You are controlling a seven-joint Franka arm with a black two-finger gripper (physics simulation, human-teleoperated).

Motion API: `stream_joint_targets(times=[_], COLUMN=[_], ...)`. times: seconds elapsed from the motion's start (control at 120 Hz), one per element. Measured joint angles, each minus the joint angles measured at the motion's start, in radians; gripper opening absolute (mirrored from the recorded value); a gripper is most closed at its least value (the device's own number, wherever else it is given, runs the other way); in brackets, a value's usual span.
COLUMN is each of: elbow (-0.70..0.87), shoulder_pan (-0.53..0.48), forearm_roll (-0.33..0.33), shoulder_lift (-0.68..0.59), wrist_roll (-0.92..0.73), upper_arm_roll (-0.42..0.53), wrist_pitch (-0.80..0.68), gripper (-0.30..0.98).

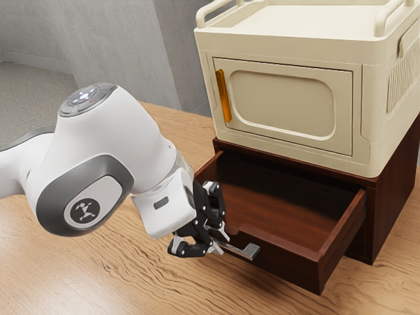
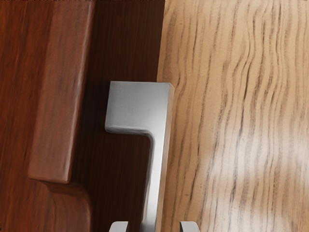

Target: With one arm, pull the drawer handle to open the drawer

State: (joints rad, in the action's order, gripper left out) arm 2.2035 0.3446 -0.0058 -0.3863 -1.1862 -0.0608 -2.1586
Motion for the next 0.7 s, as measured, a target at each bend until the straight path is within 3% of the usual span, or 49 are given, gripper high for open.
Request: stream_joint_targets(times=[0.242,0.533,0.7], elbow=[-0.043,-0.273,-0.320], shoulder_pan=[-0.003,-0.007,-0.002], forearm_roll=[0.019,0.052,0.053], shoulder_lift=[-0.024,-0.015,0.014], wrist_roll=[0.005,0.010,0.011], upper_arm_roll=[0.058,0.116,0.191], wrist_pitch=[0.003,0.096,0.137], gripper=[0.16,0.49,0.59])
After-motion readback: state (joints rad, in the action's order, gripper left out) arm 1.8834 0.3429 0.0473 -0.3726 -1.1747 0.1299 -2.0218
